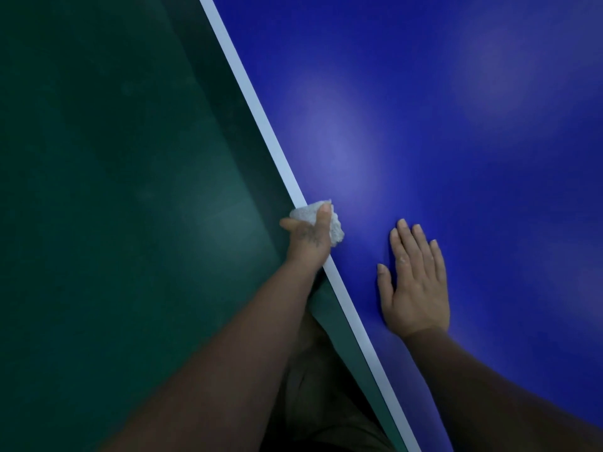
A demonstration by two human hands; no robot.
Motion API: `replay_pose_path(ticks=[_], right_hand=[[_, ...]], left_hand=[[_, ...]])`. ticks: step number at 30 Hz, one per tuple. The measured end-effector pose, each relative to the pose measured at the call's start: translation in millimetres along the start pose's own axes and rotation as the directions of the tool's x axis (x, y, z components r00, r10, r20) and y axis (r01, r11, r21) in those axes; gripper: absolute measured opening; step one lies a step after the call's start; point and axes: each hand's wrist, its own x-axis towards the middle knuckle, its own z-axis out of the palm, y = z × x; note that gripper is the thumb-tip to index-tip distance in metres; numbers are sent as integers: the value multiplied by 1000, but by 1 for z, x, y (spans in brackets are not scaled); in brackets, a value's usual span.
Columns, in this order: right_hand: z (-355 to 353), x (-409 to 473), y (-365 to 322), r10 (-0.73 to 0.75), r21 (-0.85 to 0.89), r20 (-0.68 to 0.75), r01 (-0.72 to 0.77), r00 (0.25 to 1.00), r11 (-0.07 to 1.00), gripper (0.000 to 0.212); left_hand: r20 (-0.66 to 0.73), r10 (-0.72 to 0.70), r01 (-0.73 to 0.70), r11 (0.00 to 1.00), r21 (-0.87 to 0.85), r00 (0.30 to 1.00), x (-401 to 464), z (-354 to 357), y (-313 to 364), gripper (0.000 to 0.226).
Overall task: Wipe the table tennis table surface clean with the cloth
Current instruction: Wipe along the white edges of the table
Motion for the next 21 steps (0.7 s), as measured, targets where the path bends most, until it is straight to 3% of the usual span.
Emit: replay_pose_path(ticks=[2, 4, 7, 11, 14, 18, 21], right_hand=[[0, -1, 0, -2, 7, -3, 2, 1000, 1000, 58], [1, 0, 0, -10, 13, -13, 10, 1000, 1000, 58], [2, 0, 1, -12, 14, -17, 13, 1000, 1000, 57], [1, 1, 0, -4, 11, -4, 4, 1000, 1000, 58], [-2, 0, -1, 4, 12, 4, -4, 1000, 1000, 58], [-5, 2, -3, 17, 16, 16, -17, 1000, 1000, 59], [-4, 3, -2, 14, 14, 26, -14, 1000, 1000, 58]], left_hand=[[-3, 102, -102, 995, -9, 995, 44, -6, 0, 127], [-29, 111, -112, 994, -20, 993, 75, -10, 4, 143], [-6, 92, -92, 990, -109, 996, 50, -23, 52, 96], [8, 79, -78, 994, -78, 997, 43, -23, 39, 68], [48, 20, -18, 1000, -24, 999, 26, -12, -3, 85], [90, -85, 88, 996, -35, 992, -7, -5, -10, 57], [96, -90, 97, 993, -64, 991, 19, -17, 23, 73]])
